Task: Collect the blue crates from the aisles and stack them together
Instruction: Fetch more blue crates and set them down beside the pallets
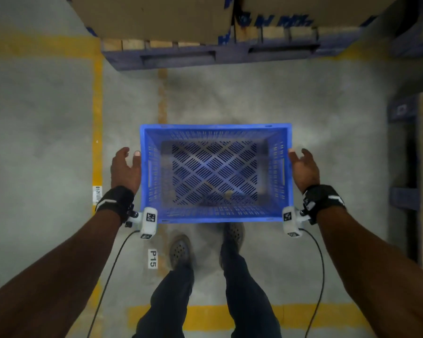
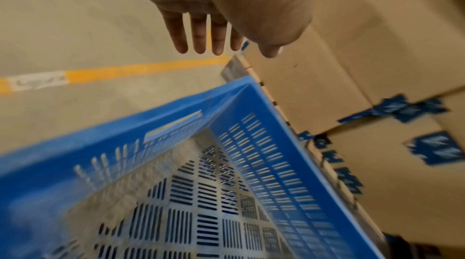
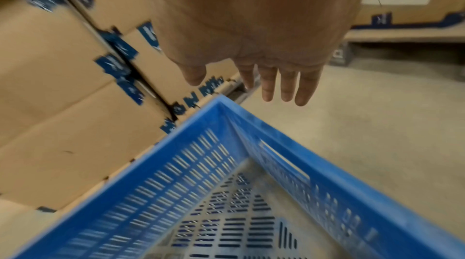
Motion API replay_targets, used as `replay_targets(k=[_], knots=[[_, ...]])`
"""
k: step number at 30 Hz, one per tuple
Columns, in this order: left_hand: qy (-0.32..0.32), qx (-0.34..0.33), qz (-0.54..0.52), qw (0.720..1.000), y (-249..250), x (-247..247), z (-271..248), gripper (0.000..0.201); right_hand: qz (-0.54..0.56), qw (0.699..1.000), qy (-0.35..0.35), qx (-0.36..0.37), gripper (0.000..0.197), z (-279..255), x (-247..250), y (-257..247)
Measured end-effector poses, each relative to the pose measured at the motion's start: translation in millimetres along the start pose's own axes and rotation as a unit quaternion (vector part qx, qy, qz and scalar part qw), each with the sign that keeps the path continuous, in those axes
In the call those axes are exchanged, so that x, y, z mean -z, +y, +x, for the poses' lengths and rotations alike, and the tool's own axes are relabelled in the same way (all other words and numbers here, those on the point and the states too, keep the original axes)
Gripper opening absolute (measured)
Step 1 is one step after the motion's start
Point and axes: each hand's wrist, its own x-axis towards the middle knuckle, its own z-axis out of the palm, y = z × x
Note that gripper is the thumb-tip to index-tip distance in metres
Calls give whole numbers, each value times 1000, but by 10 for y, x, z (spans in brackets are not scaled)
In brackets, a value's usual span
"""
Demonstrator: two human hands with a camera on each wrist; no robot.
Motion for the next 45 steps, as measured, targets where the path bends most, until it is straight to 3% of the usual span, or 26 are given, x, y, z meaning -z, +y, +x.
replay_targets(k=[5,7,13,17,26,33,38,39,41,45], knots=[[28,-207,41,977,791,978,-710,50,22,989,20,146,72,-1084,627,-592],[56,-257,77,962,1110,1426,-1044,54,23,978,51,202,79,-1578,892,-879],[103,-277,169,940,1720,2640,-2114,61,-73,938,105,323,81,-3081,1576,-1669],[148,-260,204,932,1928,3282,-2784,64,-118,907,98,392,78,-4008,1848,-2113],[251,-127,151,948,1899,3890,-3922,64,-102,839,-54,531,75,-5090,1771,-2624],[345,56,84,933,1163,4190,-4956,62,-141,730,-182,643,77,-5847,1217,-2752],[434,187,57,880,353,4403,-5985,62,-183,618,-283,711,78,-6768,667,-2620],[452,217,48,864,158,4427,-6260,63,-193,584,-301,729,78,-7058,533,-2534],[480,263,27,837,-200,4465,-6760,64,-205,526,-337,754,76,-7602,292,-2308],[527,345,1,777,-890,4532,-7812,64,-230,438,-393,775,76,-8690,-189,-1689]])
